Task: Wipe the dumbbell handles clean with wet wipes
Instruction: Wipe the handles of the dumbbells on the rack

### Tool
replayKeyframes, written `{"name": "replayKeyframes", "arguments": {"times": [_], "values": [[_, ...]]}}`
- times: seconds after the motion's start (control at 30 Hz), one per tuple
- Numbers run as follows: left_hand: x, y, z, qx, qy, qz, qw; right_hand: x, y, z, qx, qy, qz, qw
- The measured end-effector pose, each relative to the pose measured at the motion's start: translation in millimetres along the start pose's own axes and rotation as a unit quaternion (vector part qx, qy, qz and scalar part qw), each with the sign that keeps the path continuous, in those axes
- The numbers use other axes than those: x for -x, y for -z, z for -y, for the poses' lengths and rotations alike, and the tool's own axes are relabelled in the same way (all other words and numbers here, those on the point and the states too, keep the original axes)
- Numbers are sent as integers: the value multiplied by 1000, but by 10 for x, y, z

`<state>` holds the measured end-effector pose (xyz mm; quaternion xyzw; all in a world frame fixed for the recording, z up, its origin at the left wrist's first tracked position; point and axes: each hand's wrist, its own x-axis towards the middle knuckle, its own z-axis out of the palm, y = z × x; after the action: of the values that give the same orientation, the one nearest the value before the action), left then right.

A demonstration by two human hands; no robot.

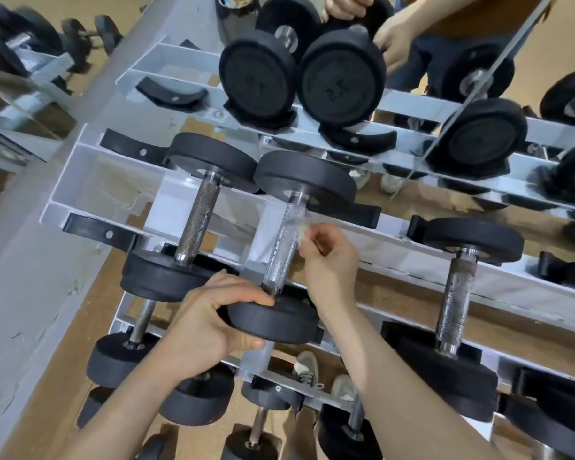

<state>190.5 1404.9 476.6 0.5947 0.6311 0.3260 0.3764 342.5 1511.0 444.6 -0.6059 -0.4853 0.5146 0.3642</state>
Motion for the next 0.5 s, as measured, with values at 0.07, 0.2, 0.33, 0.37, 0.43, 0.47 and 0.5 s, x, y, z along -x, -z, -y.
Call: {"name": "replayKeyframes", "arguments": {"times": [0.07,0.2,0.33,0.37,0.43,0.47,0.5], "values": [[-2,-13,14,8,-6,1,1000,172,102,-89,63,4,76,995],[22,-33,29,24,-22,-5,999,189,261,-25,103,31,128,986],[34,-183,-52,3,-40,-11,999,-73,210,106,106,95,-6,990],[37,-237,-73,-12,-49,-19,999,-58,253,59,142,90,29,985],[42,-367,-115,-55,-75,-34,995,97,387,-82,262,73,134,953],[45,-455,-139,-84,-89,-32,992,166,477,-127,300,77,154,938],[44,-557,-172,-118,-99,-23,988,154,562,-131,301,89,135,940]]}}
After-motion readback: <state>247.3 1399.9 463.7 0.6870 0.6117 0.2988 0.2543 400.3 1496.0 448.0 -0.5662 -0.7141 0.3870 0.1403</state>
